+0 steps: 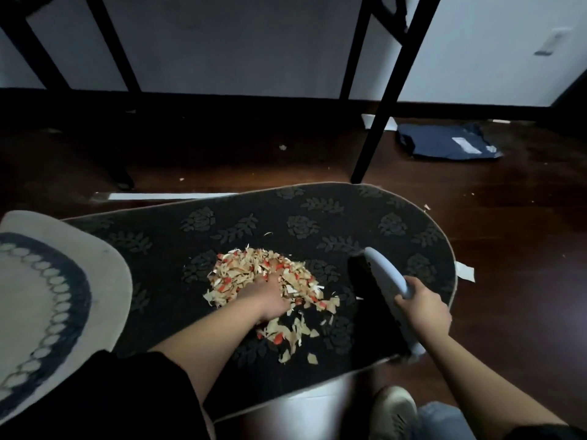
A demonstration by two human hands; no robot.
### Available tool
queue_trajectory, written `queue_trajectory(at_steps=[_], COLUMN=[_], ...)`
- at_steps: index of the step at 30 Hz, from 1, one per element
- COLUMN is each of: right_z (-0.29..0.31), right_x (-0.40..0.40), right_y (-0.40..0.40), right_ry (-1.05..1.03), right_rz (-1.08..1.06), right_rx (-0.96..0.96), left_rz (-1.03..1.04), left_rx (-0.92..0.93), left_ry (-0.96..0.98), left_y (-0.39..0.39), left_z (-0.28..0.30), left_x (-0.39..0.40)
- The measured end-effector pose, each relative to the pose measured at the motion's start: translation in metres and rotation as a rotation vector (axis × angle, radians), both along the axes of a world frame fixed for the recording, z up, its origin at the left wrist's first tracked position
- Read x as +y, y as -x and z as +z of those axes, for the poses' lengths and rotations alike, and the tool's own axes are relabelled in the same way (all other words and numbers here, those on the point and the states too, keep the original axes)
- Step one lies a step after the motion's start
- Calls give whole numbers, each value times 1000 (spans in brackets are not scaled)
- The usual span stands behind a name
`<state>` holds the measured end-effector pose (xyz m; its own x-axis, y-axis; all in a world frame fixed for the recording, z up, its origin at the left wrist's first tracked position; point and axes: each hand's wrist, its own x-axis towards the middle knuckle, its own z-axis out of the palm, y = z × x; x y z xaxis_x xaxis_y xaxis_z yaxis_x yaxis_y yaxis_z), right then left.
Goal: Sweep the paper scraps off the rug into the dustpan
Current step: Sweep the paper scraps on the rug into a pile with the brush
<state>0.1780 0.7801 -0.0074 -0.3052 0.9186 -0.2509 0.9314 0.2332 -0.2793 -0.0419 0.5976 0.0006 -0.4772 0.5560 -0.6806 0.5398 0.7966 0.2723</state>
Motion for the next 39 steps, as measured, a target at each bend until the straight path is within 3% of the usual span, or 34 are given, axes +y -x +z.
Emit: queue_trajectory(at_steps=[6,14,18,25,34,39], right_z=[-28,-28,-17,-18,-34,-26], right_x=[-31,-71,-65,-39,-74,-87], right_y=[19,74,56,6,54,64], right_ry=[90,78,39,46,94,82], right_rz=[-80,24,-60,-254,-58,-20], right_rx=[48,140,182,61,-12,44], left_rz=[45,93,89,67,48,45], left_rx=[-24,-41,-57,-72,-64,-63], left_ry=[46,73,58,31,80,68], left_y=[-7,1,-2,-11,-11,-13], left_z=[-33,-48,-52,-60,-76,-77], left_x=[-14,-28,-29,-28,-33,-33])
